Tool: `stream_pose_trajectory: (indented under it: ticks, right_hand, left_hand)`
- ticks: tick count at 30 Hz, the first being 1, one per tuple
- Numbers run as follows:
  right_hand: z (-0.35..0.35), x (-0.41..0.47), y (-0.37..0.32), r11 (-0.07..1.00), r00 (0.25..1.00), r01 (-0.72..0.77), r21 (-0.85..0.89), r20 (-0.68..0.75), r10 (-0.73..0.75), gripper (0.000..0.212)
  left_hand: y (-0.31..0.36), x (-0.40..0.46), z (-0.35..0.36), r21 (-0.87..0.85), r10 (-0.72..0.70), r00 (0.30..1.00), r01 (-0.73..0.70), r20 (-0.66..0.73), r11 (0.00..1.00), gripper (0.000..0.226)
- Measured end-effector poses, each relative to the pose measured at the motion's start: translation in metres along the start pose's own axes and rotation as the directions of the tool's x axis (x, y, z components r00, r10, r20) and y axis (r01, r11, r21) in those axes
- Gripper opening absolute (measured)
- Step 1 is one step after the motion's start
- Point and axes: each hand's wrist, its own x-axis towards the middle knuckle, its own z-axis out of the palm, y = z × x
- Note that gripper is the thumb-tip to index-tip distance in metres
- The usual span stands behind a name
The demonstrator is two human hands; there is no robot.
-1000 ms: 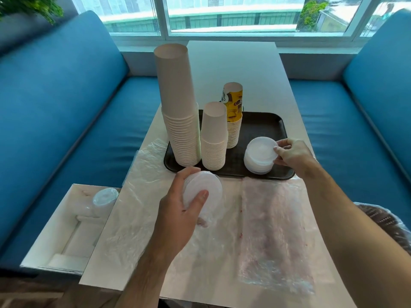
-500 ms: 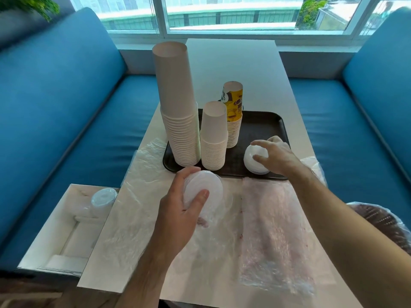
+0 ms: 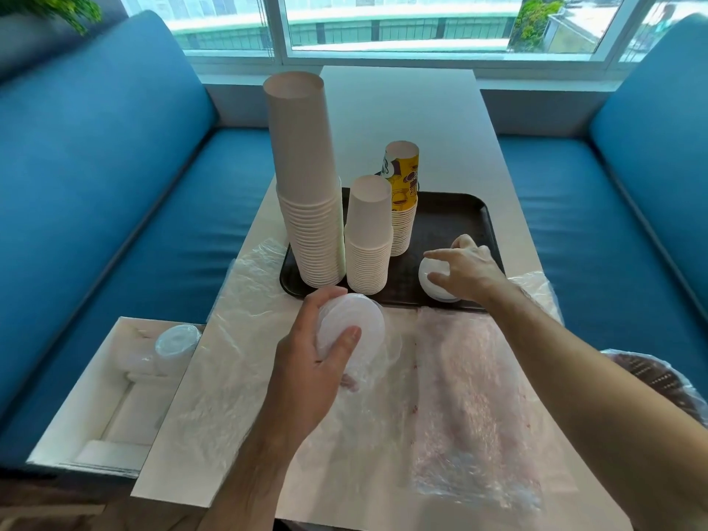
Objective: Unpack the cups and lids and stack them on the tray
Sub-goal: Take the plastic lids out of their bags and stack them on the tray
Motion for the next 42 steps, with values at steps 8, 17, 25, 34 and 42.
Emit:
stream_pose_trajectory:
  ticks: [8, 17, 25, 34, 42]
  right_hand:
    - [0.0, -0.003, 0.003, 0.999, 0.999, 0.028, 0.032, -0.041, -0.027, 0.048]
    - [-0.036, -0.043, -0.031, 0.861, 0.947, 0.242, 0.446, -0.301, -0.11, 0.032]
    - [-0.051, -0.116, -0.078, 0.656, 0.877, 0.433, 0.618, -0.123, -0.464, 0.028]
    - [-0.04, -0.134, -0.087, 0.696, 0.876, 0.469, 0.544, -0.182, -0.447, 0.034]
    - [-0.041, -0.139, -0.087, 0.676, 0.879, 0.472, 0.566, -0.248, -0.407, 0.032]
  left_hand:
    - [0.002, -0.003, -0.001, -0.006, 0.021, 1.0, -0.02, 0.008, 1.0, 0.039]
    - [0.003, -0.006, 0.0, -0.039, 0.034, 0.999, -0.033, 0.022, 0.999, 0.041]
    - [0.003, -0.005, 0.001, -0.069, 0.063, 0.997, -0.059, 0.052, 0.996, 0.042]
    - [-0.001, -0.007, 0.0, 0.027, 0.022, 1.0, -0.022, -0.005, 0.999, 0.049]
    - [-0.001, -0.007, 0.003, 0.043, 0.009, 1.0, -0.009, -0.01, 0.999, 0.048]
